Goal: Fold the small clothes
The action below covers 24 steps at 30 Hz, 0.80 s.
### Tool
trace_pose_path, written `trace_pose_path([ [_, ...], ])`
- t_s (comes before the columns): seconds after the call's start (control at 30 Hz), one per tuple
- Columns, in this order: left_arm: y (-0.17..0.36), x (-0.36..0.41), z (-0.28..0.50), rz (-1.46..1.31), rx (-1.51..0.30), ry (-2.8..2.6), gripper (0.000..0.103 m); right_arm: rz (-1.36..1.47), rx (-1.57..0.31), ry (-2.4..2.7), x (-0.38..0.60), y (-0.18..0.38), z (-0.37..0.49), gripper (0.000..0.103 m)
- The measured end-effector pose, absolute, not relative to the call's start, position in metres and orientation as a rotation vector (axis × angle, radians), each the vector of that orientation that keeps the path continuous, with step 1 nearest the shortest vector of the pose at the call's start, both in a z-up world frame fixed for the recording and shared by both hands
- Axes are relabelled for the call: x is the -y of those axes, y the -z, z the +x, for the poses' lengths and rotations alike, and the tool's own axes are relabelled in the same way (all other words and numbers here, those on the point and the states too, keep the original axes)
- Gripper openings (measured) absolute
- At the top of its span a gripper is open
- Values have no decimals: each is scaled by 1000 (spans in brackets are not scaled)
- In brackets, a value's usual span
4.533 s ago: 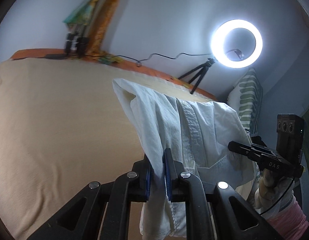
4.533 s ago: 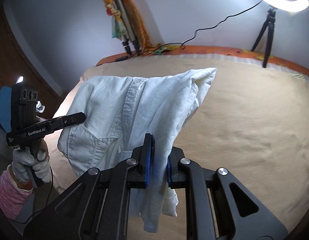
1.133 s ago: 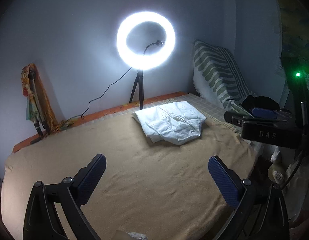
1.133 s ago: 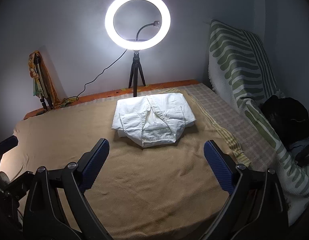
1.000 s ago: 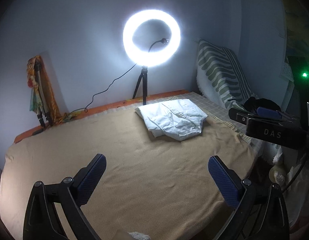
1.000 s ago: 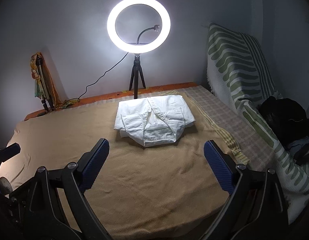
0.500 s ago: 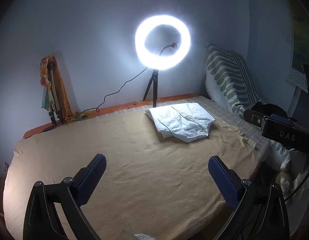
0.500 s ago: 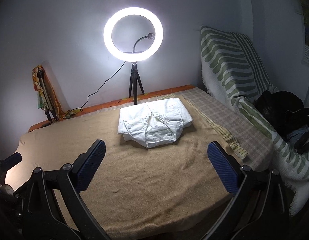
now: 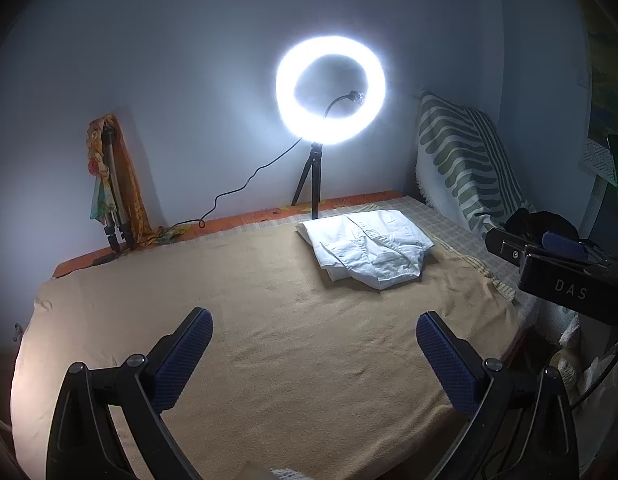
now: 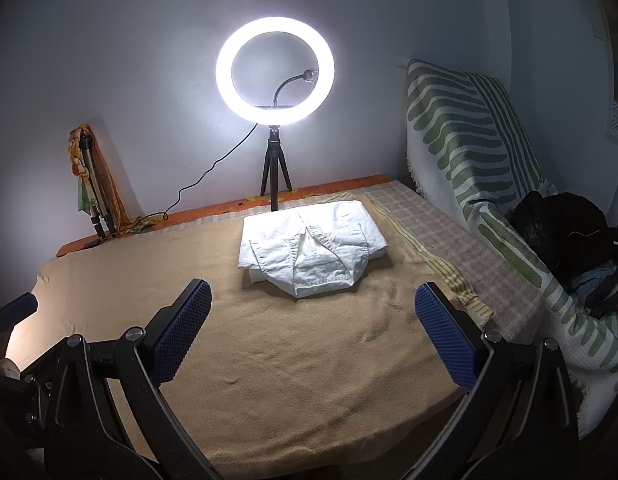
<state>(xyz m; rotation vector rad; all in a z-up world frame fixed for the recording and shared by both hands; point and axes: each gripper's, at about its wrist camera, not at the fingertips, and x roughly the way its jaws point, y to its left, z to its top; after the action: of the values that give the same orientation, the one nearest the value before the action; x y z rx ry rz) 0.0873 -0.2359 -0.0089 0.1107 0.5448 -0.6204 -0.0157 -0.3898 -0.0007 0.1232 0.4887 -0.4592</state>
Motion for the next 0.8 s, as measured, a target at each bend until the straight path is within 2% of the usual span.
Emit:
trace_pose_path([
  [0.8, 0, 230, 82, 95, -525, 623, 103, 124, -479, 422, 389, -2, -13, 103],
])
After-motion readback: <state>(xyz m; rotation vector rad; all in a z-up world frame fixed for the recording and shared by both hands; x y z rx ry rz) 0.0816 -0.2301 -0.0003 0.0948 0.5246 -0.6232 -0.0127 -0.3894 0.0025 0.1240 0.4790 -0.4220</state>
